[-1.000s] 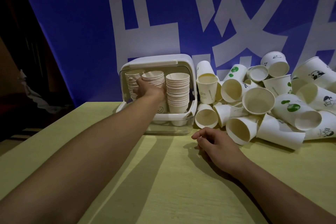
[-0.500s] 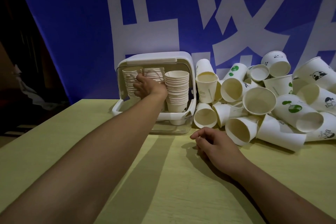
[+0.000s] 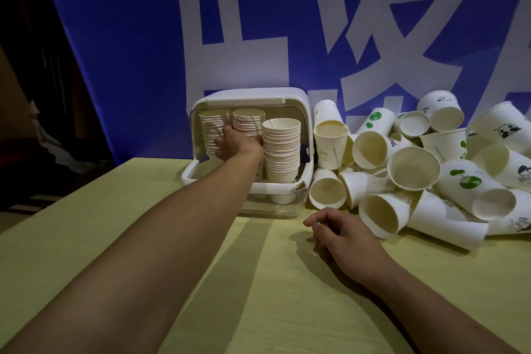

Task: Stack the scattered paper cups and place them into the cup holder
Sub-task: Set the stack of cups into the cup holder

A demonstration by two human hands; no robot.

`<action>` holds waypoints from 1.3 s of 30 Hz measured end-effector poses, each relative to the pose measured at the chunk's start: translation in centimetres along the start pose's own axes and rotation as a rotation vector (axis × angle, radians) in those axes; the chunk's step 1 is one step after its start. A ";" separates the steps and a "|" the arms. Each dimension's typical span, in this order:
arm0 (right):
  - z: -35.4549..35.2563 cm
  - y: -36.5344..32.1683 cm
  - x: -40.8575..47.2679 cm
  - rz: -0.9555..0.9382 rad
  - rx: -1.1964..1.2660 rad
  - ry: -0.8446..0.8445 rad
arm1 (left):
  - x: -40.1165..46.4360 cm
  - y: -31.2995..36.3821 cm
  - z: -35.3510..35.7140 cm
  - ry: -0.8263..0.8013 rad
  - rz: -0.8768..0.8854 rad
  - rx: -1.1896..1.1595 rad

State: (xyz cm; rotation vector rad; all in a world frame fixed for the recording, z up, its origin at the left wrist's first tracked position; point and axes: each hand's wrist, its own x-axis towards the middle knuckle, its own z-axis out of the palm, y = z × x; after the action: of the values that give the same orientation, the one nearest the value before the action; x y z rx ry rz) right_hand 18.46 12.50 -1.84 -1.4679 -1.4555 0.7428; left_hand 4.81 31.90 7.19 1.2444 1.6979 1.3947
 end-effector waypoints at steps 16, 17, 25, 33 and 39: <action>0.1 0.4 0.1 -0.011 -0.003 0.025 | -4.7 -0.7 0.4 -0.005 0.171 -0.101; 0.1 0.4 0.0 -0.018 0.006 0.037 | -5.3 -0.7 0.6 -0.067 0.203 -0.090; -1.3 -0.5 -0.7 -0.181 -0.068 0.254 | -6.3 -0.6 0.7 -0.221 0.295 0.094; -1.9 0.2 -0.5 -0.186 -0.118 0.314 | -6.5 -0.8 -1.2 -0.223 0.306 0.134; -2.8 -0.7 -0.8 -0.237 -0.151 0.405 | -9.9 -2.1 -1.4 0.023 0.381 0.010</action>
State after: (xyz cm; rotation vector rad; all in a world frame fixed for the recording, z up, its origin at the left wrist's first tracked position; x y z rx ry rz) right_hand 20.60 11.14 -0.21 -1.4251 -1.3567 0.1789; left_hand 6.72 22.19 4.54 1.6254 1.5356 1.6209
